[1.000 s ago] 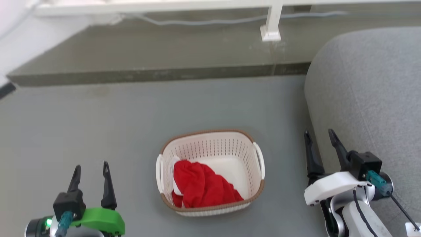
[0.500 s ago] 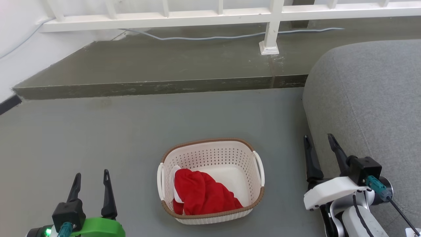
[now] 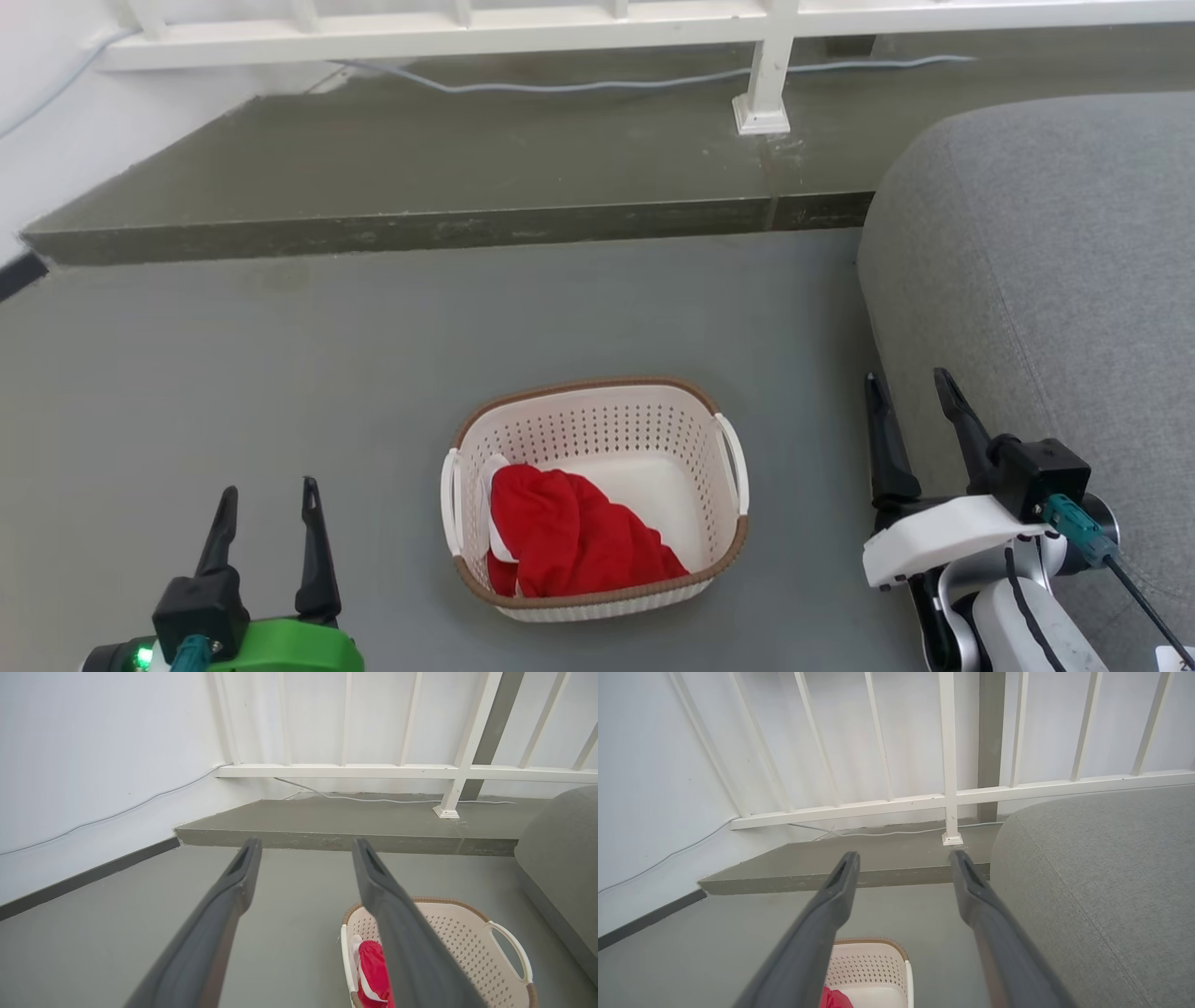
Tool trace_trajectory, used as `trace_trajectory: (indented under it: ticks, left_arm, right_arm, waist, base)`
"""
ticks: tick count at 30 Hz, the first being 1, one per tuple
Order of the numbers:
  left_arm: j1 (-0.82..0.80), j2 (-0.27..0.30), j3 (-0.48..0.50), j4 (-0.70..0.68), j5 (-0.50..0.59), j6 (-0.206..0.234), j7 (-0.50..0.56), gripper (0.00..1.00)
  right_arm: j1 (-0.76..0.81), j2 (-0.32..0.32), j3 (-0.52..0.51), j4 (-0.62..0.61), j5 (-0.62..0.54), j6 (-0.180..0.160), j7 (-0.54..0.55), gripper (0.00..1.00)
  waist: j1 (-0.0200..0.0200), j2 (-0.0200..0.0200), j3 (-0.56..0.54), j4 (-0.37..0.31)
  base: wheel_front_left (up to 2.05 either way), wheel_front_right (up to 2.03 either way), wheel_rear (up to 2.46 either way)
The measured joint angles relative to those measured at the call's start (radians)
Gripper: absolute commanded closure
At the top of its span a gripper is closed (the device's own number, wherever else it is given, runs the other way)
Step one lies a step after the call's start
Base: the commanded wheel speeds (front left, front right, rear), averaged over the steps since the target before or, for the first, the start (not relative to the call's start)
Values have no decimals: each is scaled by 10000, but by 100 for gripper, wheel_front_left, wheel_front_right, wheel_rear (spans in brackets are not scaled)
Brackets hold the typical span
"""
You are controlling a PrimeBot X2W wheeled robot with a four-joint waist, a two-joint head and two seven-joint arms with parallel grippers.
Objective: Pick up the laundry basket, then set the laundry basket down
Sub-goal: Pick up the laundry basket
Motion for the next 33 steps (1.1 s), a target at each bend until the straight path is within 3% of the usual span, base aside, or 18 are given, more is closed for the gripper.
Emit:
trace_trajectory:
  ticks: [15,33]
  left_arm:
    - [-420,12,-234,531,0,-33,0,0]
    - [-2754,2,-802,2240,-111,-284,182,0]
  right_arm:
    - [-734,2,-104,48,-44,-6,0,0]
    - [-2519,-13,-209,2010,-105,105,0,0]
  waist:
    - [0,0,1200,-77]
    - [1,0,3614,-132]
  base:
    - [0,0,0]
    - [0,0,0]
